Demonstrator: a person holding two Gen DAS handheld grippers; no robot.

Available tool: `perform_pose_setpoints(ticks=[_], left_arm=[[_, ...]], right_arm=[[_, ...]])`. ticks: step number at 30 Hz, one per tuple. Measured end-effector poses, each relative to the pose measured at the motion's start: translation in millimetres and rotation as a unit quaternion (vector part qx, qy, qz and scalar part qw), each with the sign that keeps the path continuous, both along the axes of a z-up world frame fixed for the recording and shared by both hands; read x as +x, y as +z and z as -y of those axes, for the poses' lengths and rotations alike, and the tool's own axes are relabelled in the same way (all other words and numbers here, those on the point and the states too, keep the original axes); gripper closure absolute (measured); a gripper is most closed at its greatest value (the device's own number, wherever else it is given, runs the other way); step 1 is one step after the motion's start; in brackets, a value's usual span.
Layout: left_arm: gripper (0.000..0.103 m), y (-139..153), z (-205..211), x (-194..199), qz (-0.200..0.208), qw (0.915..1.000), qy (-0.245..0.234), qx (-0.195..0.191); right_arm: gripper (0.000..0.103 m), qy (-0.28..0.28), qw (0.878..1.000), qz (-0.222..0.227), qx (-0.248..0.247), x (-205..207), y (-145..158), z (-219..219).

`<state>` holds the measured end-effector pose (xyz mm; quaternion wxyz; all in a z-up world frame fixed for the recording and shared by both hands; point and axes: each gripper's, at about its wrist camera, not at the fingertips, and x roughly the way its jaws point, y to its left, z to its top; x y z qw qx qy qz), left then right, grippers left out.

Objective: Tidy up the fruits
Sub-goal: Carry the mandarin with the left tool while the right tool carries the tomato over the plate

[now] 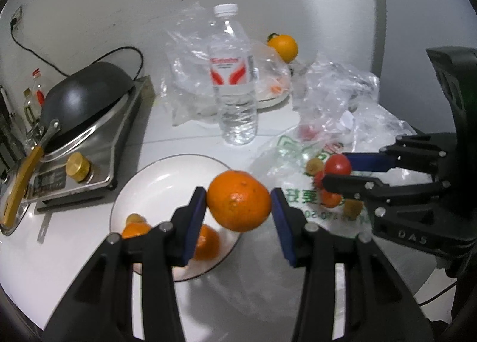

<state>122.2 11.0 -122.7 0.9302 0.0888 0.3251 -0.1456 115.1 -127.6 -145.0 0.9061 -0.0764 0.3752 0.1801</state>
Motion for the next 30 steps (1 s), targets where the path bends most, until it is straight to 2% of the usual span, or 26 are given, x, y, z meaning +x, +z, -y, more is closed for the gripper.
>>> perform_pose_setpoints(ticks=[18, 30], left_arm=[[0.057, -5.8, -53.5, 18.4, 0.002, 0.9989, 0.046, -0.005], [0.057, -9.6, -89.4, 47.2, 0.007, 0.9971, 0.075, 0.004]], right_arm=[[0.072, 0.030, 0.999, -0.008, -0.013, 23.4, -3.5, -44.0], [0.072, 0.049, 0.999, -0.011, -0.016, 43.9, -6.1, -67.8]])
